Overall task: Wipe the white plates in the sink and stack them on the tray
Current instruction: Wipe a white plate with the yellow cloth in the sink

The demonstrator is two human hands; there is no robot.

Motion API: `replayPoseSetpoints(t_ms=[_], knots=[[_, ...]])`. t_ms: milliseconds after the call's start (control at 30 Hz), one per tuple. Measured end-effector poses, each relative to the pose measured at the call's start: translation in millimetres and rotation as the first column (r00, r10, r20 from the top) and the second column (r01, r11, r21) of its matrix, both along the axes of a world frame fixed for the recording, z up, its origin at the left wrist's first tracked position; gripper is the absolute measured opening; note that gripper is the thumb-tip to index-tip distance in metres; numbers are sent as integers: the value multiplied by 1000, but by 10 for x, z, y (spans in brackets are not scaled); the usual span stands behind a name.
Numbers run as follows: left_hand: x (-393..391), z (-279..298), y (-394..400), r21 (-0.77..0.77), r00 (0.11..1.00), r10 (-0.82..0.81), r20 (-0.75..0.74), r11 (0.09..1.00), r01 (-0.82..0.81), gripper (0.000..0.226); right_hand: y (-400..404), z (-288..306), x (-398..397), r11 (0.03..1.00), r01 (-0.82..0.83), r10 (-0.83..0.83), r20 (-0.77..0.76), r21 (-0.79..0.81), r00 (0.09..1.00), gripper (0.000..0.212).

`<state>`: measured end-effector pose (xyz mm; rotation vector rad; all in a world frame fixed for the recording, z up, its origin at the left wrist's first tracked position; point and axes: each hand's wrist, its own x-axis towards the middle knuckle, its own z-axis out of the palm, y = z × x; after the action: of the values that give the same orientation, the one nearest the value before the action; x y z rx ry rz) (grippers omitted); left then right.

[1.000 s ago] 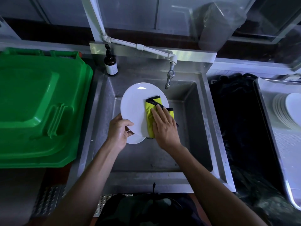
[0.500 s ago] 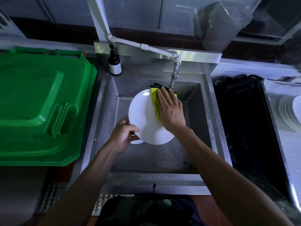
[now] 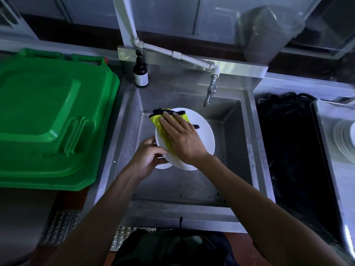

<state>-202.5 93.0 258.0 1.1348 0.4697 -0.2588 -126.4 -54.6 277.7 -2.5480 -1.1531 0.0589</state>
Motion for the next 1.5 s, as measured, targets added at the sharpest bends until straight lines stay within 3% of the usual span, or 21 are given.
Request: replayPoseSetpoints(t_ms=[367, 600, 900, 1167, 1500], knots=[[-29, 65, 10, -60, 999, 3, 44, 998, 0, 56, -188, -53, -223, 993, -106, 105, 36, 48, 994, 56], [-3, 90, -20, -16, 1000, -15, -14, 1000, 15, 45, -107, 7, -46, 996, -81, 78, 85, 36, 993, 54], [-27, 43, -55, 12, 990, 128, -63, 992, -127, 46, -101, 60, 205, 989, 145, -146, 108, 23, 983, 54], [-20, -11, -67, 13, 966, 246, -77, 969, -246, 47, -219, -195, 217, 905, 422, -425, 56, 56, 903, 52], [68, -27, -142, -3, 950, 302, -72, 953, -303, 42, -212, -455, -194, 842, 537, -533, -80, 40, 842, 54]])
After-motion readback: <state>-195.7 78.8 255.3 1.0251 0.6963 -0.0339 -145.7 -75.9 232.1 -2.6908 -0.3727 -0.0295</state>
